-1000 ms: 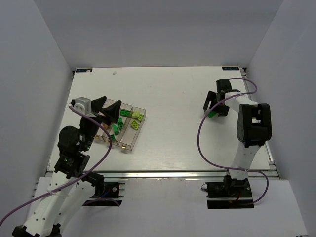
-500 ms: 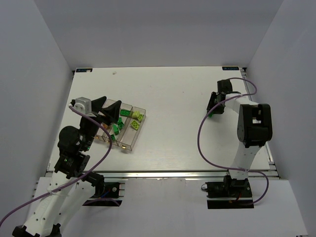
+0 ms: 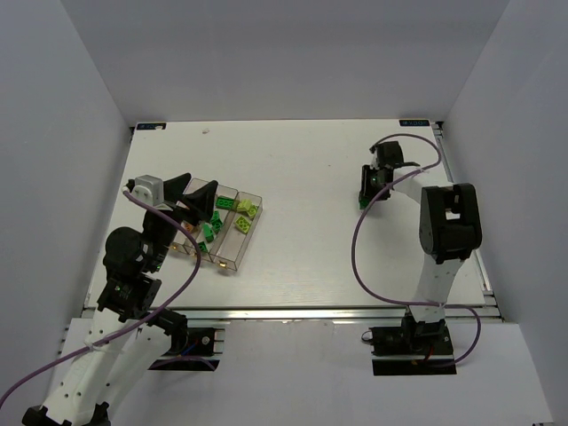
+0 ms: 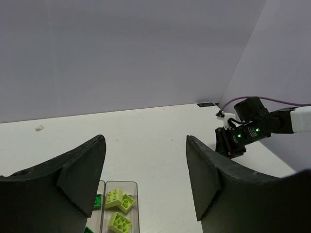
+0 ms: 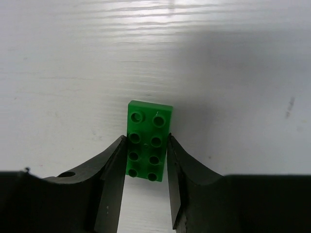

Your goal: Sort the legos into containers by color

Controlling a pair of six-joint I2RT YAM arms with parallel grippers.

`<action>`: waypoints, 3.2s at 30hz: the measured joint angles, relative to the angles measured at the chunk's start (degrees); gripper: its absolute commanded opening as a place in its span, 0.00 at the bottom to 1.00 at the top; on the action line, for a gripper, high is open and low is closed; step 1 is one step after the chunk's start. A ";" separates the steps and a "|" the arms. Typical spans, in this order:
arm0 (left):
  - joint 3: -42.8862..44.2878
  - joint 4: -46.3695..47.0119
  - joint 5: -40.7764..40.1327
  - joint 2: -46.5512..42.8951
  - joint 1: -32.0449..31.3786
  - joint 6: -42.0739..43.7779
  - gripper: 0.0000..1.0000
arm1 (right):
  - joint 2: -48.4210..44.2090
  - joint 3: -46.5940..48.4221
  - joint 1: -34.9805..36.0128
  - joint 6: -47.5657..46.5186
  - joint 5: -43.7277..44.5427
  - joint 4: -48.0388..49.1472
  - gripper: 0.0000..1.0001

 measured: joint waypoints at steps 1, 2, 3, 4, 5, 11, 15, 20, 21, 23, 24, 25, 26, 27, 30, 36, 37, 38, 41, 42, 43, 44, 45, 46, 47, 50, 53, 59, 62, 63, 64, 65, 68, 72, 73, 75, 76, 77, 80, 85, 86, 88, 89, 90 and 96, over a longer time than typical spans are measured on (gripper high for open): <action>0.00 -0.02 0.00 0.00 0.00 0.00 0.76 | 0.04 0.13 0.81 -1.14 -0.17 0.04 0.18; 0.00 -0.02 0.00 0.00 0.00 0.00 0.76 | 0.04 0.17 1.70 -2.12 -0.31 0.07 0.14; 0.00 -0.02 0.00 0.00 0.00 0.02 0.76 | 0.04 0.17 2.69 -3.26 -0.44 0.15 0.13; 0.00 -0.02 0.00 0.00 0.00 0.02 0.76 | 0.00 0.17 3.67 -4.37 -0.59 0.39 0.10; 0.00 -0.02 -0.02 0.00 0.00 0.02 0.76 | -0.07 0.17 4.59 -5.14 -0.74 0.55 0.09; 0.00 -0.02 -0.04 -0.02 0.00 0.28 0.76 | -1.25 0.28 10.36 -8.00 -1.66 1.01 0.05; 0.00 -0.04 -0.09 -0.31 0.00 0.44 0.76 | -1.77 3.19 14.47 -8.55 -2.45 0.96 0.05; 0.00 -0.04 -0.50 -0.74 0.00 0.66 0.76 | -1.73 11.43 20.92 -8.48 -3.80 0.72 0.04; 0.00 -0.04 -0.59 -0.83 0.00 0.70 0.76 | -1.68 13.20 22.10 -8.35 -4.35 0.68 0.04; 0.00 -0.02 -0.63 -0.92 0.00 0.83 0.76 | -1.42 16.33 24.46 -8.09 -5.57 0.66 0.04; 0.00 -0.02 -0.63 -0.94 0.00 0.85 0.76 | -1.18 17.86 25.33 -7.98 -6.21 0.44 0.04; 0.00 -0.04 -0.63 -0.98 0.00 0.85 0.76 | -0.83 19.47 26.18 -7.85 -6.67 0.20 0.04; 0.00 -0.02 -0.63 -1.01 0.00 0.85 0.76 | -0.35 21.14 26.97 -7.61 -7.23 0.00 0.04; 0.00 -0.04 -0.63 -1.03 0.00 0.87 0.76 | 0.20 22.84 27.67 -7.41 -7.89 -0.35 0.04; 0.00 -0.02 -0.66 -1.16 0.00 0.90 0.76 | 2.29 27.06 29.66 -6.84 -9.46 -0.57 0.04; 0.00 -0.02 -0.70 -1.20 0.00 1.11 0.76 | 7.82 32.28 33.40 -4.76 -12.79 -0.81 0.04; 0.00 -0.02 -0.74 -1.20 0.00 1.16 0.76 | 9.16 33.29 34.14 -4.39 -13.33 -0.74 0.04; 0.00 -0.02 -0.85 -1.20 0.00 1.29 0.76 | 10.36 34.07 34.71 -4.15 -13.86 -0.66 0.04; 0.00 -0.02 -1.09 -1.20 0.00 1.38 0.76 | 14.62 37.79 36.59 -3.37 -15.56 -0.90 0.04; 0.00 -0.02 -1.16 -1.20 0.00 1.44 0.76 | 16.15 39.26 37.11 -3.08 -15.96 -0.87 0.04; 0.00 -0.02 -1.25 -1.20 0.00 1.49 0.76 | 17.40 40.52 37.73 -2.86 -16.44 -0.76 0.04; 0.00 -0.02 -1.31 -1.20 0.00 1.51 0.76 | 18.32 41.38 38.18 -2.67 -16.70 -0.68 0.05; 0.00 -0.02 -1.36 -1.20 0.00 1.53 0.76 | 19.17 42.21 38.66 -2.45 -17.03 -0.35 0.05; 0.00 -0.02 -1.40 -1.20 0.00 1.55 0.76 | 19.80 42.80 39.10 -2.16 -17.31 0.09 0.05; 0.00 -0.02 -1.42 -1.20 0.00 1.57 0.76 | 20.31 43.19 39.56 -1.73 -17.70 0.50 0.05; 0.00 -0.02 -1.46 -1.20 0.00 1.73 0.76 | 20.83 43.34 40.68 -0.44 -18.58 2.34 0.06; 0.00 -0.02 -1.49 -1.20 0.00 1.86 0.76 | 21.38 43.76 41.31 1.31 -19.37 4.79 0.09; 0.00 -0.02 -1.53 -1.25 0.00 1.95 0.76 | 25.03 45.99 41.35 3.13 -19.56 8.90 0.34; 0.00 -0.04 -1.53 -1.25 0.00 1.99 0.76 | 26.29 45.99 41.33 3.15 -19.50 9.11 0.37; 0.00 -0.02 -1.53 -1.25 0.00 2.03 0.76 | 26.58 45.99 41.29 3.23 -19.45 9.07 0.46; 0.00 -0.02 -1.53 -1.25 0.00 2.12 0.76 | 26.75 45.99 41.24 3.41 -19.43 9.07 0.53; 0.00 -0.02 -1.53 -1.25 0.00 2.16 0.76 | 26.80 45.99 41.24 3.50 -19.41 9.07 0.58; 0.00 -0.02 -1.66 -1.25 0.00 2.32 0.76 | 26.80 46.07 41.20 3.52 -19.47 9.44 0.89; 0.00 -0.02 -1.97 -1.25 0.00 2.40 0.76 | 26.71 46.07 41.00 3.02 -19.43 9.70 0.89; 0.00 -0.04 -1.99 -1.25 0.00 2.40 0.76 | 26.47 46.03 40.94 2.93 -19.39 9.66 0.89; 0.00 -0.04 -2.05 -1.25 0.00 2.43 0.76 | 25.35 45.07 40.76 2.49 -19.15 9.46 0.89; 0.00 -0.04 -2.12 -1.25 0.00 2.43 0.77 | 24.02 43.87 40.65 1.86 -18.75 9.22 0.89; 0.00 -0.04 -2.14 -1.25 0.00 2.43 0.76 | 22.34 42.32 40.48 1.33 -18.29 9.01 0.89; 0.00 -0.02 -2.10 -1.29 0.00 2.45 0.77 | 14.23 34.77 39.32 -1.75 -16.70 8.79 0.89; 0.00 0.00 -1.40 -1.22 -0.07 2.38 0.82 | -5.88 17.79 32.83 -8.41 -17.79 10.40 0.89; 0.00 0.00 -1.16 -1.16 -0.11 2.36 0.83 | -10.05 14.69 30.10 -9.14 -19.21 10.45 0.89; 0.00 0.02 -0.79 -0.92 -0.15 2.32 0.91 | -16.52 10.23 23.65 -9.62 -24.15 10.97 0.89; 0.00 0.02 -0.33 -0.74 -0.17 2.29 0.98 | -19.39 8.26 18.80 -9.70 -27.39 10.78 0.89; 0.00 0.07 0.22 -0.46 -0.22 2.27 0.98 | -21.18 7.23 14.88 -9.88 -29.86 10.47 0.89; 0.00 0.07 2.82 2.43 -0.37 1.46 0.98 | -32.22 -4.35 -3.52 -16.72 -36.06 5.05 0.89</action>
